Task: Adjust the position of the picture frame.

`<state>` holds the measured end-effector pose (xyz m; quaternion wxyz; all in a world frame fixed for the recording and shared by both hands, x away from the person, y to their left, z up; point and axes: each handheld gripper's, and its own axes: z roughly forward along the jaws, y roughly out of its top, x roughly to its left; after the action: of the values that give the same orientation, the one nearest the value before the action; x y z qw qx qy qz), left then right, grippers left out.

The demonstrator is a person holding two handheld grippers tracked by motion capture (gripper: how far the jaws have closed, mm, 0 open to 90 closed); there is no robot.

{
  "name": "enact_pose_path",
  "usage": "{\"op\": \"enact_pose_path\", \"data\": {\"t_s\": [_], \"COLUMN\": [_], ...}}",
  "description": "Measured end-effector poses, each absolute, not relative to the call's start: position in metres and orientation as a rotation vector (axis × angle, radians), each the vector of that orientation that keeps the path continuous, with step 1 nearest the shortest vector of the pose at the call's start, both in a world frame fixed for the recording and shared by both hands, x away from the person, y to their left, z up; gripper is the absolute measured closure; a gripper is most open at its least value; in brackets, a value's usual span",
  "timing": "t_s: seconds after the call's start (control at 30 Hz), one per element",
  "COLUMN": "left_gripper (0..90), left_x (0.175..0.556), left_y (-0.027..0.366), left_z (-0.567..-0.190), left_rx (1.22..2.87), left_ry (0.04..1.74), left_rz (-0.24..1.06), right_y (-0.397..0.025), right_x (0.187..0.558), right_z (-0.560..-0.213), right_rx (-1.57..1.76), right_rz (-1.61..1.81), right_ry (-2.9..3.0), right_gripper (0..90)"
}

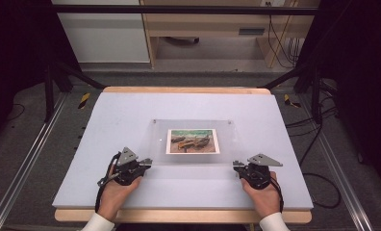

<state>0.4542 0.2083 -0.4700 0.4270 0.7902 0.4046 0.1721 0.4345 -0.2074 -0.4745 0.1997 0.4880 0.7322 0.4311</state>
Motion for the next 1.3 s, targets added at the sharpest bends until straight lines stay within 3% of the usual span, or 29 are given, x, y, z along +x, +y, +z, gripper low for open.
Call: {"op": "enact_pose_path", "data": {"t_s": [0.47,0.57,0.6,0.63,0.67,0.7,0.77,0.9,1.23,1.3], "left_gripper": [81.0,68.2,64.5,61.9,61.9,55.1,48.5,41.1,11.7,8.0], "left_x": [0.455,0.455,0.455,0.455,0.455,0.454,0.454,0.451,0.449,0.449], "left_y": [0.208,0.211,0.211,0.213,0.215,0.218,0.220,0.225,0.237,0.238], "left_z": [-0.469,-0.467,-0.467,-0.466,-0.465,-0.463,-0.462,-0.460,-0.451,-0.451], "left_rx": [2.015,2.034,2.034,2.034,2.031,2.027,2.038,2.073,2.016,2.015], "left_ry": [0.991,0.992,0.992,0.995,0.995,0.995,0.983,0.950,0.929,0.925], "left_rz": [0.432,0.426,0.426,0.429,0.433,0.419,0.404,0.381,0.303,0.293], "right_y": [-0.210,-0.212,-0.212,-0.214,-0.214,-0.215,-0.217,-0.219,-0.227,-0.228], "right_x": [0.435,0.435,0.435,0.435,0.435,0.433,0.431,0.428,0.416,0.414], "right_z": [-0.475,-0.476,-0.476,-0.476,-0.476,-0.475,-0.473,-0.471,-0.461,-0.458], "right_rx": [1.377,1.408,1.408,1.420,1.420,1.412,1.393,1.371,1.355,1.352], "right_rz": [1.218,1.209,1.209,1.203,1.203,1.185,1.180,1.157,1.173,1.189], "right_ry": [2.055,2.058,2.058,2.077,2.077,2.077,2.090,2.106,2.116,2.115], "right_gripper": [81.8,62.9,62.9,53.4,53.4,45.0,38.7,30.3,11.4,10.8]}}
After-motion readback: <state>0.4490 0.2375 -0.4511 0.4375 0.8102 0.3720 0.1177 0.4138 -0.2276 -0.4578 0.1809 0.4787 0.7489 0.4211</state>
